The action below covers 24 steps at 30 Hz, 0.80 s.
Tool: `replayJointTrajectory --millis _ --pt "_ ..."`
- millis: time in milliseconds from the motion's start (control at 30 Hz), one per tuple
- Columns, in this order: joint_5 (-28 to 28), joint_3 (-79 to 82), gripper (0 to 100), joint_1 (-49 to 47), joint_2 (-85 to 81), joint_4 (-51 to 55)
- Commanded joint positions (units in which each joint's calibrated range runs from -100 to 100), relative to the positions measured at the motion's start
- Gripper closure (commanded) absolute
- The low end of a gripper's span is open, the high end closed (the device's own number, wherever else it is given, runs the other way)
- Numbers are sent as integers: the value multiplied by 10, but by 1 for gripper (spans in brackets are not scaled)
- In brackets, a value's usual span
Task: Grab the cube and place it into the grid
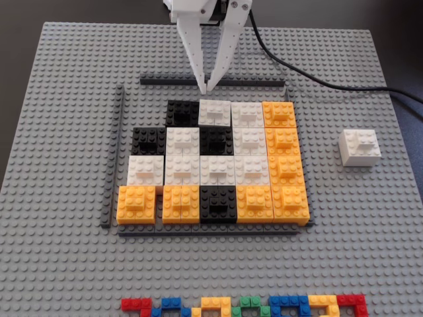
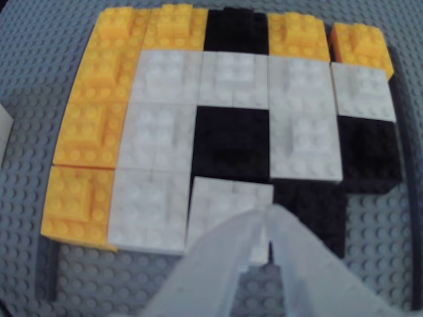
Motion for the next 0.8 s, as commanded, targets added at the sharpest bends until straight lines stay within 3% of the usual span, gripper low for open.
replayJointTrajectory --millis 0,767 --pt "-57 5 100 -23 -20 9" --pt "-59 -18 100 -27 -8 -4"
